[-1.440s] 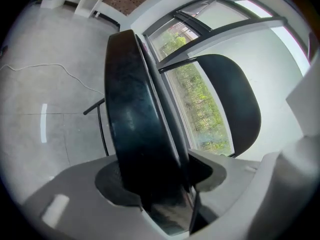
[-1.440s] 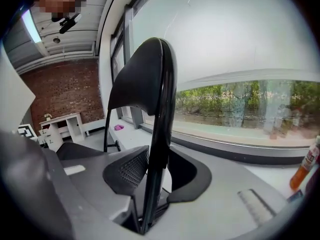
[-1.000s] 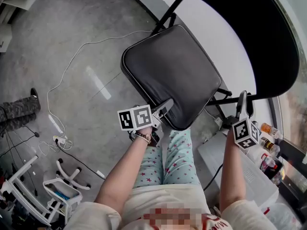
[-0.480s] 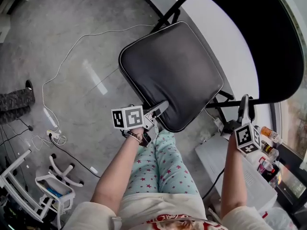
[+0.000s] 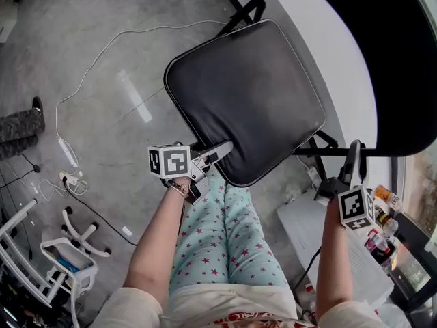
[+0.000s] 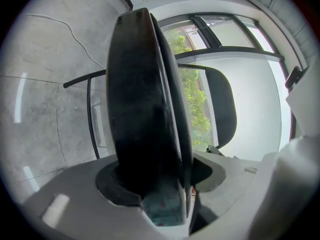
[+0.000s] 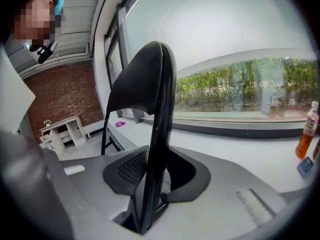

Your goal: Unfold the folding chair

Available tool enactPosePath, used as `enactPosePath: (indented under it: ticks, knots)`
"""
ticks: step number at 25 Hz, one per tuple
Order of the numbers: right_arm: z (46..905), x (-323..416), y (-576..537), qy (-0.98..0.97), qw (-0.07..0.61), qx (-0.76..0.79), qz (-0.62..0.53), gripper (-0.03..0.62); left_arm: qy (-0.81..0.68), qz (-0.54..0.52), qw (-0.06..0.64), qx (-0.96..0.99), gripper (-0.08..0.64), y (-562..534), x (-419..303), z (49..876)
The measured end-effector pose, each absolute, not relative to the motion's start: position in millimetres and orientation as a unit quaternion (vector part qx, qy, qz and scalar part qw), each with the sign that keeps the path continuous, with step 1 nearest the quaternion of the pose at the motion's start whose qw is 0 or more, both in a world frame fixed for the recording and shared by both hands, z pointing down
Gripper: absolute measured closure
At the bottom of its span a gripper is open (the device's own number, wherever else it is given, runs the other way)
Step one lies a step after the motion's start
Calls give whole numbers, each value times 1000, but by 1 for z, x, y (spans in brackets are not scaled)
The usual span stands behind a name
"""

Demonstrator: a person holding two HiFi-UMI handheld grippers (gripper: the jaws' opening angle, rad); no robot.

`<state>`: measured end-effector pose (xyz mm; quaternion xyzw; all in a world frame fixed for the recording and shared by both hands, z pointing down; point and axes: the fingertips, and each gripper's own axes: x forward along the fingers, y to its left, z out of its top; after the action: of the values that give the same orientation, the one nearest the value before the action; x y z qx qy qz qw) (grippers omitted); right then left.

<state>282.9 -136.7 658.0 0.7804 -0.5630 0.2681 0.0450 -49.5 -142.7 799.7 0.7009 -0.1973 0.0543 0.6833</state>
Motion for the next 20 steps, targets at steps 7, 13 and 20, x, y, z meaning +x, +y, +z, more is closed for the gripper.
enactPosePath:
  ticks: [7, 13, 20]
  knots:
    - [663, 250, -130, -581, 34, 758, 293, 474, -187, 43, 693, 695, 282, -135, -73, 821]
    - [665, 233, -124, -604, 23, 734, 309, 477, -171, 34, 693, 700, 282, -129, -84, 830]
    - [676, 238, -122, -577, 14, 749, 326, 477, -176, 27, 680, 711, 284, -130, -90, 841]
